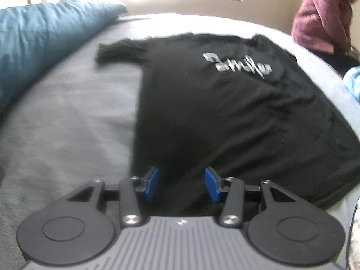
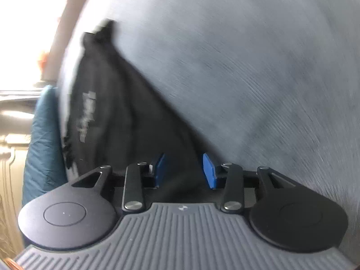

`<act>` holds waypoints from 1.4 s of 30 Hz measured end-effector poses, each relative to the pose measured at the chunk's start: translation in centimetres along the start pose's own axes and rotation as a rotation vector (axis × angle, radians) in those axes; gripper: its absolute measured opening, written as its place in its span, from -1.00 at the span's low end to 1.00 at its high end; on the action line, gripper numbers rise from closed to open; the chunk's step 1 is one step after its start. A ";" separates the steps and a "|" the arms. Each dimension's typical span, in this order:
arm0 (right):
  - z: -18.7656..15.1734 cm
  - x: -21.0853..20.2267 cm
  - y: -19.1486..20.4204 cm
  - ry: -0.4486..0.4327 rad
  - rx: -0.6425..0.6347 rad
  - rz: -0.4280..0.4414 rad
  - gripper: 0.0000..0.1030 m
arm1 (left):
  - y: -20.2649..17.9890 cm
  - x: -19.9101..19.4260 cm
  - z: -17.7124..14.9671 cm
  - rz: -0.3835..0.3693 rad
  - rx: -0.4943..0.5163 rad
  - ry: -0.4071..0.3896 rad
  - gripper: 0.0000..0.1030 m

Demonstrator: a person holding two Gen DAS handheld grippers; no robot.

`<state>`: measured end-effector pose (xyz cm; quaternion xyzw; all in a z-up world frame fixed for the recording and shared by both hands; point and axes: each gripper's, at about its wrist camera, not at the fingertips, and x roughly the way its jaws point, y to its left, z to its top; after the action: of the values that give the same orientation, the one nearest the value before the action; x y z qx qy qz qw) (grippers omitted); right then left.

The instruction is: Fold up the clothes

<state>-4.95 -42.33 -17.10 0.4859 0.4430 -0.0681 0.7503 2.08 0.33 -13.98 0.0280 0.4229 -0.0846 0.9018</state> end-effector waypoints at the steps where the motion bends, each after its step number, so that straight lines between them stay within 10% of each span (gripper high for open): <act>1: 0.2 -0.7 1.6 -0.036 -0.047 0.027 -0.25 | 0.5 -0.7 0.6 0.007 -0.008 -0.018 -0.08; 11: 2.0 0.0 20.7 -0.265 -0.392 0.472 -0.21 | 5.7 -4.2 7.6 0.067 -0.192 -0.185 -0.07; 16: 4.5 1.1 24.3 -0.444 -0.457 0.572 -0.18 | 6.9 -1.2 10.6 0.072 -0.201 -0.201 -0.04; 21: 7.6 5.1 23.8 -0.515 -0.509 0.517 -0.18 | 7.0 5.0 12.4 0.019 -0.236 -0.139 -0.05; 33: 12.4 28.0 28.2 -0.050 -0.870 0.032 -0.55 | 1.8 18.6 17.8 0.002 -0.120 -0.180 -0.06; 42: 20.2 36.1 32.7 -0.204 -0.817 -0.123 -0.58 | 3.2 20.4 15.7 0.010 -0.159 -0.248 0.04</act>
<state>46.16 -29.48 -18.91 0.1122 0.3854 0.0208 0.9157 27.35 -1.08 -19.70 -0.0518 0.3137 -0.0490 0.9469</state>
